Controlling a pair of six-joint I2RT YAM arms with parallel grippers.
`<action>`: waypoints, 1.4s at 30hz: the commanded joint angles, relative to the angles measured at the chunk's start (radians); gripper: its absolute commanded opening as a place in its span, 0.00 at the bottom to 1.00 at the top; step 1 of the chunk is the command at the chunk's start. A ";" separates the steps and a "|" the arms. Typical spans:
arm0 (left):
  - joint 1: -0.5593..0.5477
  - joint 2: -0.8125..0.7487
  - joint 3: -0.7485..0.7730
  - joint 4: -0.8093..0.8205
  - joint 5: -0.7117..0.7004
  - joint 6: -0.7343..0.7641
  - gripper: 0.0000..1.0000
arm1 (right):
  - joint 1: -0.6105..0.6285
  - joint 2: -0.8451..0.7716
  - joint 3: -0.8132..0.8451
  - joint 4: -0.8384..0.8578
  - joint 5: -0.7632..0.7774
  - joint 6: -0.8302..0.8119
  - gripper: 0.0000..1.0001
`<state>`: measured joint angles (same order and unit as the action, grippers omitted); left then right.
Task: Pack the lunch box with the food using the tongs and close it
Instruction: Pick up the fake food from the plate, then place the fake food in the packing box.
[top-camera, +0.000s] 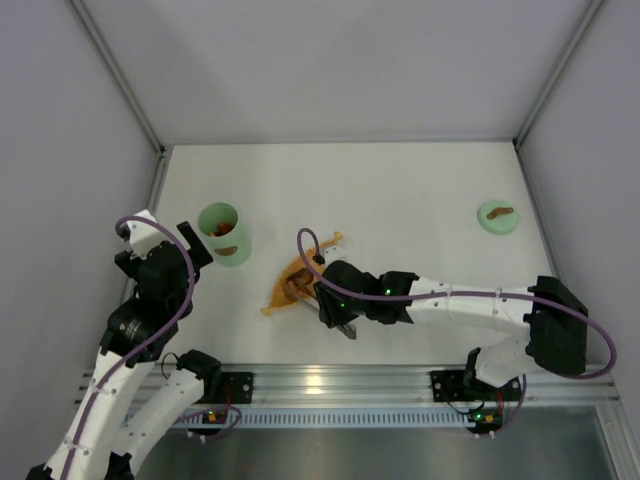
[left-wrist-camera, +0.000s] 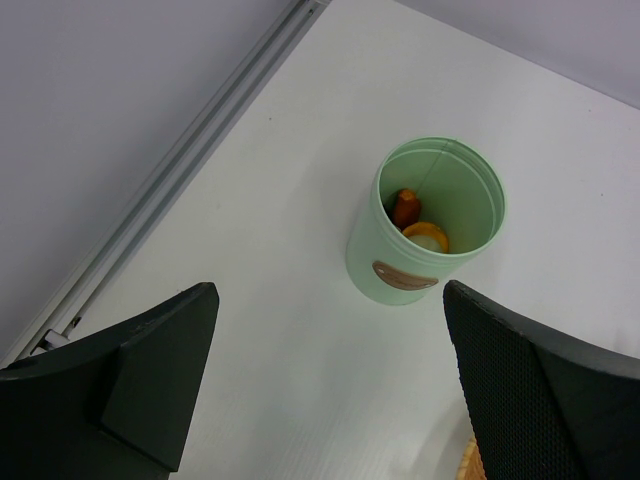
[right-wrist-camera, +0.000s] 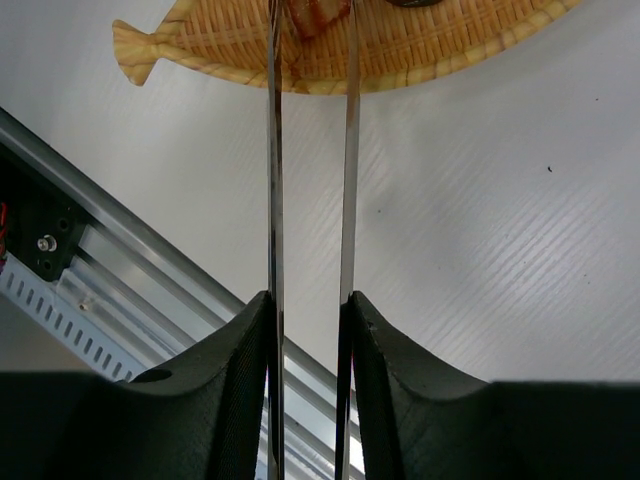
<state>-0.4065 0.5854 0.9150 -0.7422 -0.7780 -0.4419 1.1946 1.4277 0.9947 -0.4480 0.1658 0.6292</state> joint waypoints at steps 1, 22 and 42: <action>0.001 0.007 -0.008 0.014 -0.012 0.012 0.99 | -0.007 -0.004 0.016 0.080 -0.002 0.001 0.31; 0.001 0.002 -0.008 0.012 -0.013 0.011 0.99 | -0.007 -0.121 0.177 -0.087 0.089 -0.029 0.25; 0.001 0.002 -0.008 0.010 -0.017 0.011 0.99 | -0.064 0.288 0.846 -0.126 0.061 -0.194 0.28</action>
<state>-0.4065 0.5854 0.9150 -0.7422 -0.7784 -0.4423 1.1507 1.6566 1.7370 -0.5724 0.2401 0.4732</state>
